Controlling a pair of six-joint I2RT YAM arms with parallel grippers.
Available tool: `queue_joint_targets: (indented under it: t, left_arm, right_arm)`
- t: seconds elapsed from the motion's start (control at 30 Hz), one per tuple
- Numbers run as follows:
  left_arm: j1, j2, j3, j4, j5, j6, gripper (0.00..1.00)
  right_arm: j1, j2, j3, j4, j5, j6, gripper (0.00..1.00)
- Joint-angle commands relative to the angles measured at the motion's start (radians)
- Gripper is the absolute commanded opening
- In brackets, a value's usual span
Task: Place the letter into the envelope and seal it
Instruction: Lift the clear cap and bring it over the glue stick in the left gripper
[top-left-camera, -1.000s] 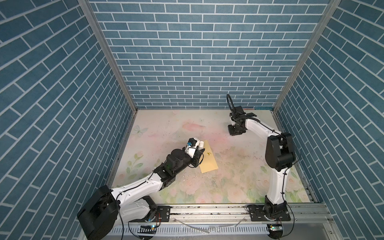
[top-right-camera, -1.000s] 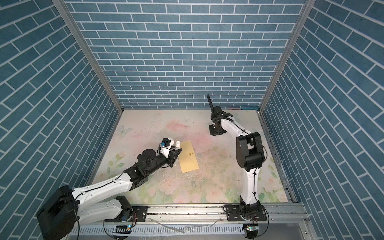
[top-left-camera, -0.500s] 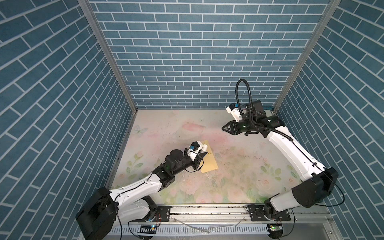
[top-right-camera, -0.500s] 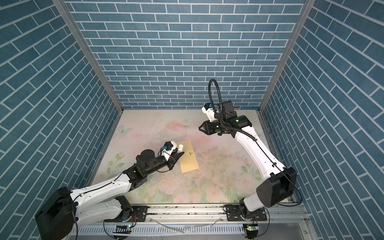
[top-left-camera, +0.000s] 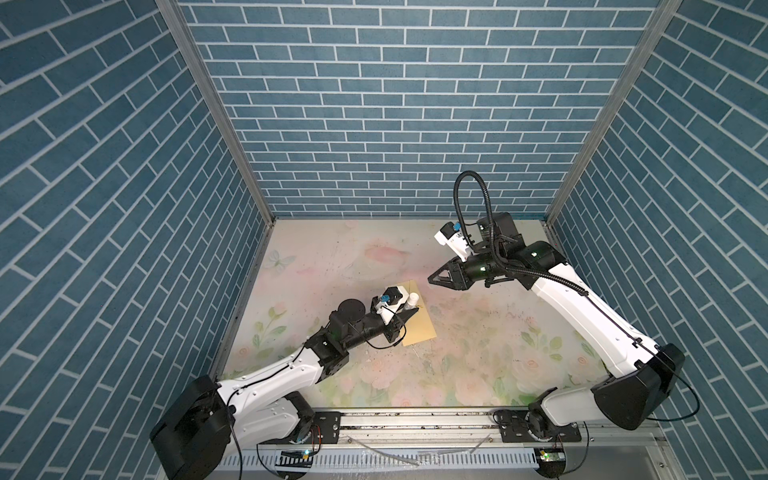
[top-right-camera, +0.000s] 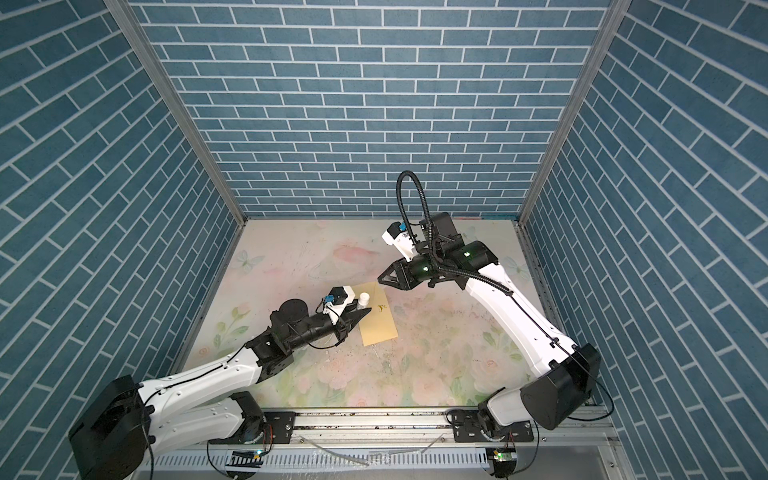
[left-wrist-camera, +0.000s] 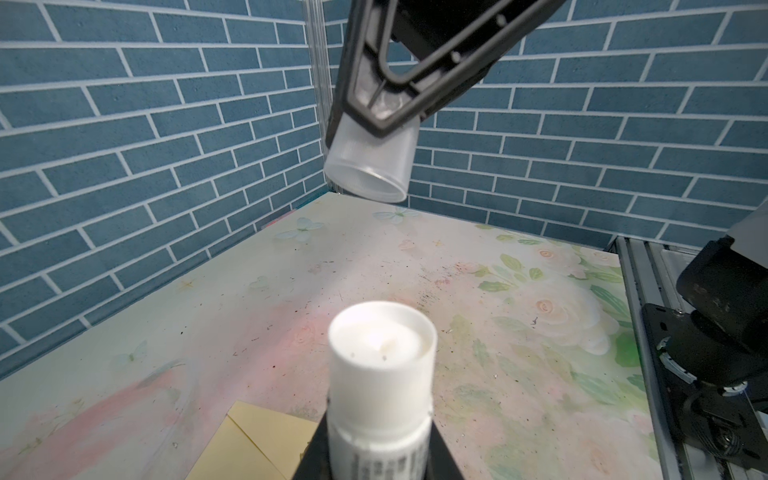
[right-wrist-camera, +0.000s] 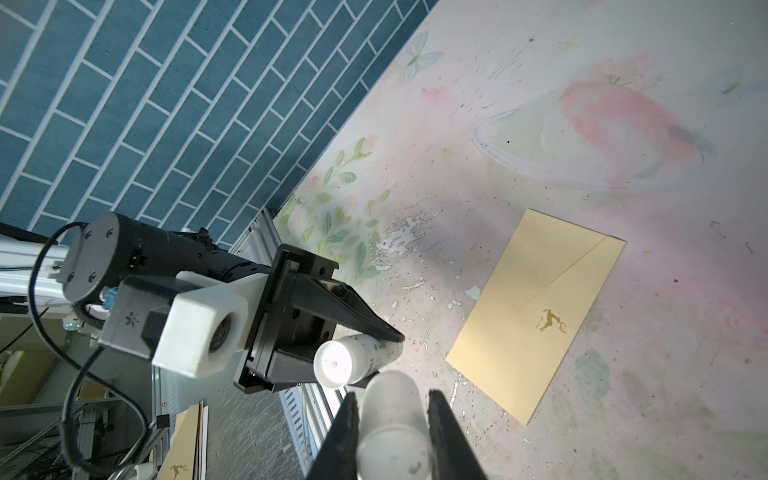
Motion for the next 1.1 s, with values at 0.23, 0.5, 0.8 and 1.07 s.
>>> queue_joint_targets:
  t: [0.23, 0.5, 0.8, 1.07]
  left_arm:
    - [0.001, -0.006, 0.013, 0.026, 0.007, 0.004, 0.0]
    - [0.002, -0.009, 0.013, 0.027, 0.012, 0.001, 0.0]
    - [0.002, -0.011, 0.013, 0.029, 0.013, 0.0, 0.0]
    - [0.002, -0.012, 0.013, 0.029, 0.015, -0.001, 0.0]
  right_arm:
    - [0.047, -0.006, -0.059, 0.027, -0.047, 0.002, 0.1]
    - [0.071, 0.002, -0.06, 0.046, -0.045, 0.014, 0.09]
    - [0.091, 0.026, -0.048, 0.054, -0.043, 0.018, 0.08]
    - [0.102, 0.036, -0.044, 0.07, -0.045, 0.024, 0.08]
